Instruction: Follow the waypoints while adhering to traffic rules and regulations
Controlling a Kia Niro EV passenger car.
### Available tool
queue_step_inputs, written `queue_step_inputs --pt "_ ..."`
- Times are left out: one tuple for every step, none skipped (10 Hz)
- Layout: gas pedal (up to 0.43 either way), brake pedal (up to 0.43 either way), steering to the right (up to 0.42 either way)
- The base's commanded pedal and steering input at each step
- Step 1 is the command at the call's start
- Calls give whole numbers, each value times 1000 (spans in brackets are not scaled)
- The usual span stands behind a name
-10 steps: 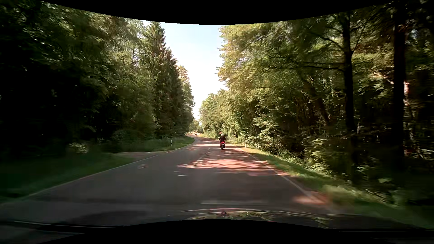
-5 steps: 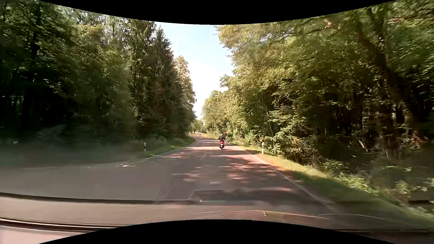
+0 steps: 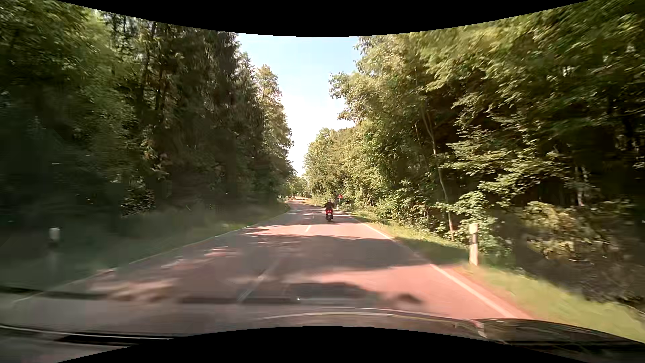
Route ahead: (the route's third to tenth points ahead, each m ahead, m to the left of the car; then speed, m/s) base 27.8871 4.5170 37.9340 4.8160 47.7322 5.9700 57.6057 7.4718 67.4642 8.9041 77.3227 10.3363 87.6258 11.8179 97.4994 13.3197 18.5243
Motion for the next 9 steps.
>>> queue_step_inputs --pt "189 6 -12" --pt "197 6 -12" --pt "197 6 -12" --pt "197 6 -12" --pt "197 6 -13" --pt "197 6 -14" --pt "197 6 -15" --pt "197 6 -15" --pt "197 6 -15"
